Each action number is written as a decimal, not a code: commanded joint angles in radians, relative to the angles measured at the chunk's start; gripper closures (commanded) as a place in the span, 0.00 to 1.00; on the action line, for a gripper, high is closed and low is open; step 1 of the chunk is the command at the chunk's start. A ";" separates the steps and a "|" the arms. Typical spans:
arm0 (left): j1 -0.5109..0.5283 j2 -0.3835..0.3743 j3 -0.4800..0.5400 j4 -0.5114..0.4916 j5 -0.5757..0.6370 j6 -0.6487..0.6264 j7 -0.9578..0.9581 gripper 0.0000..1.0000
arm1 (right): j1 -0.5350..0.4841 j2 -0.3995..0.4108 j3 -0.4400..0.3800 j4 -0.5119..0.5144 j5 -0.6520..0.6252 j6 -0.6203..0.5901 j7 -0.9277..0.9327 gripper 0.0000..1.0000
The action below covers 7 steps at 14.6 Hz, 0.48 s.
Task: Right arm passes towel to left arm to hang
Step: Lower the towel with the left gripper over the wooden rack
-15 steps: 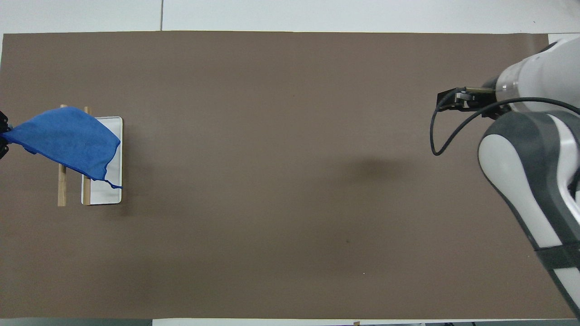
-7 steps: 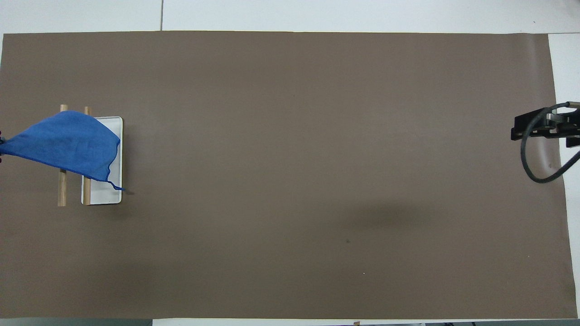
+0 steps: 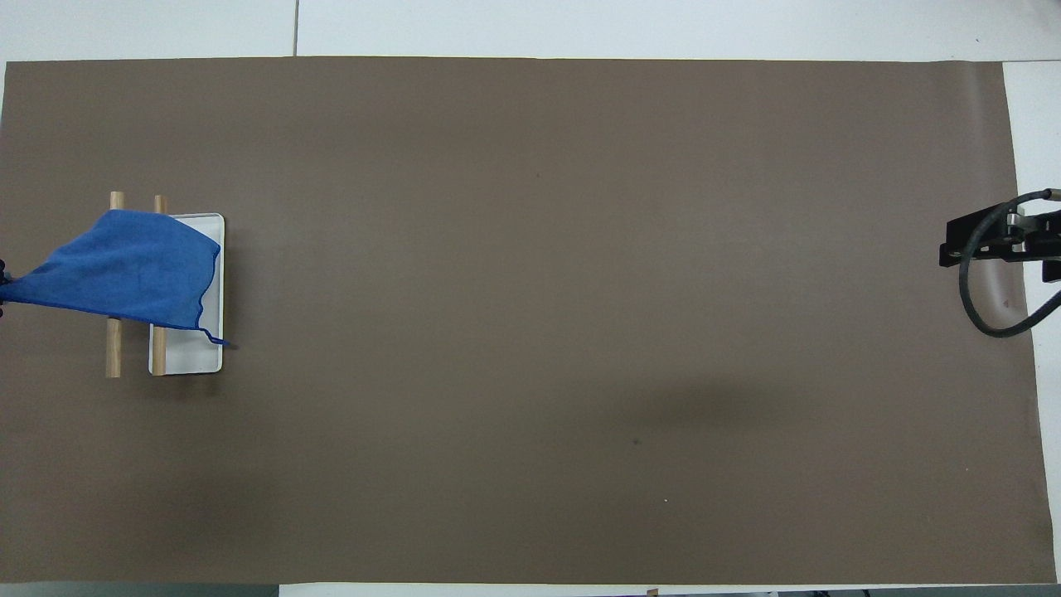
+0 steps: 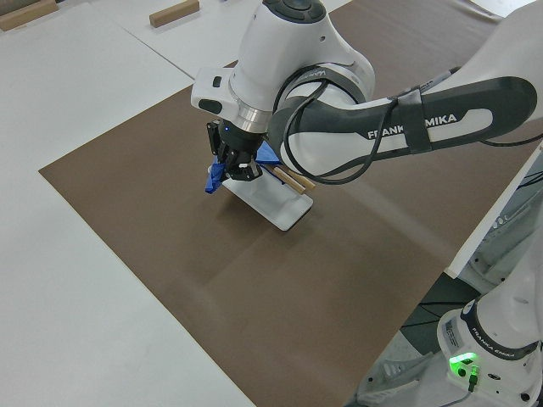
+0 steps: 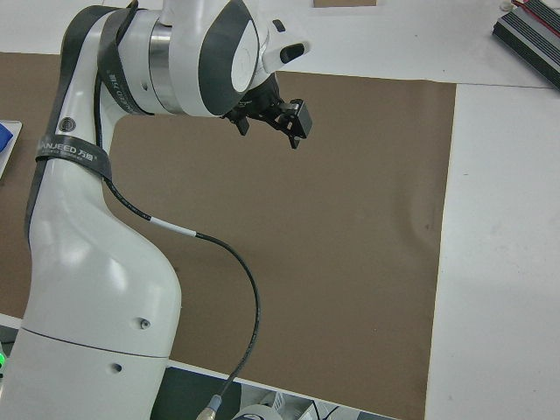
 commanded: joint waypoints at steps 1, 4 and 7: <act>0.023 -0.011 -0.008 -0.042 0.016 0.033 0.028 1.00 | -0.007 0.000 0.008 0.005 -0.006 -0.008 0.006 0.00; 0.048 -0.014 -0.008 -0.072 0.014 0.046 0.042 1.00 | 0.001 0.000 0.010 0.002 -0.008 -0.002 -0.003 0.00; 0.038 -0.015 -0.008 -0.082 0.010 0.047 0.042 1.00 | 0.002 0.000 0.013 0.002 -0.009 -0.002 -0.030 0.00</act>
